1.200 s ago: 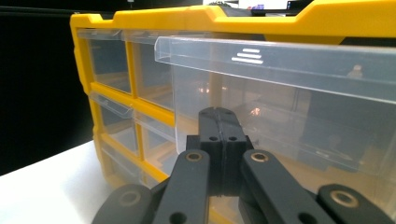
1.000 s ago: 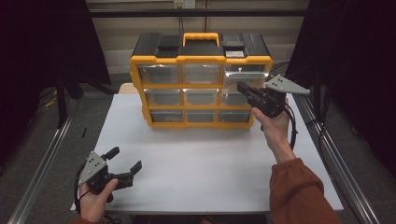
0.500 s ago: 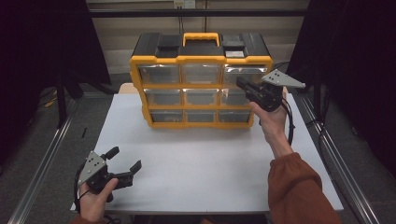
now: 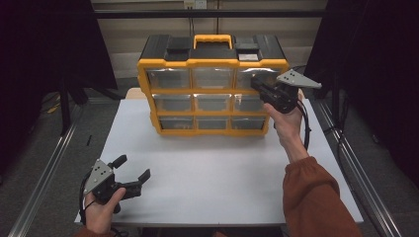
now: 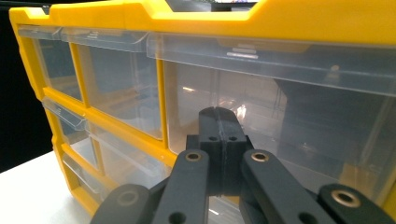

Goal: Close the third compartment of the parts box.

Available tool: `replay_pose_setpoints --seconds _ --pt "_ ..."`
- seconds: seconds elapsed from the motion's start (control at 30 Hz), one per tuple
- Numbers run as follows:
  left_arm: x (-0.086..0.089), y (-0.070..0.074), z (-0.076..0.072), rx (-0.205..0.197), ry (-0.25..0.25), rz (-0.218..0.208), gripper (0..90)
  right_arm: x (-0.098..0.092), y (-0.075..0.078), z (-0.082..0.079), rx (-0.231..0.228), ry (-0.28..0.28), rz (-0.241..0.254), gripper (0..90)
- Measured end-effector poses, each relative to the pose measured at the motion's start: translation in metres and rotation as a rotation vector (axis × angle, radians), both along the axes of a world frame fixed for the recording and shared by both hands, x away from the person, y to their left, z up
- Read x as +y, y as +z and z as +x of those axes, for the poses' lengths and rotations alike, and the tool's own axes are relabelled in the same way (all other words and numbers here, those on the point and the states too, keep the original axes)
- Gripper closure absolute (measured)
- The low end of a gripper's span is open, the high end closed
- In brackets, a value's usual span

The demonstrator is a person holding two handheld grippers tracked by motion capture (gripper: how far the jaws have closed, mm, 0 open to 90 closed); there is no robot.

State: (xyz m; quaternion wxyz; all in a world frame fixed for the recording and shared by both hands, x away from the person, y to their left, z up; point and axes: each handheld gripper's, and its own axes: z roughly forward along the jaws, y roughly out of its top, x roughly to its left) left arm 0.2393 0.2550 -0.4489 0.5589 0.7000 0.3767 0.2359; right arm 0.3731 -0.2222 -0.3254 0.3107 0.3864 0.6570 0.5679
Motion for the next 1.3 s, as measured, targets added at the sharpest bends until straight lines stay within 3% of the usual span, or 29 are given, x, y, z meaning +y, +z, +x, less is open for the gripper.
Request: replay_pose_setpoints --seconds 0.4,0.63,0.9,1.03,1.3 --pt "0.0 0.001 -0.001 -0.007 -0.004 -0.003 3.2 0.001 0.0 0.004 -0.006 -0.019 -0.027 89.9" --pt "0.002 0.001 -0.003 -0.011 -0.006 -0.007 3.2 0.001 -0.001 0.002 0.008 -0.031 -0.004 89.9" --pt "0.002 0.001 -0.003 -0.014 0.001 -0.01 3.2 0.002 -0.001 -0.001 0.012 0.004 -0.015 84.3" --pt "0.003 0.001 -0.003 -0.015 0.002 -0.008 3.2 0.002 -0.003 -0.007 0.01 0.017 -0.033 76.2" --pt "0.003 0.001 -0.003 -0.012 0.01 -0.012 3.3 0.001 -0.012 -0.023 0.01 0.025 -0.053 44.4"
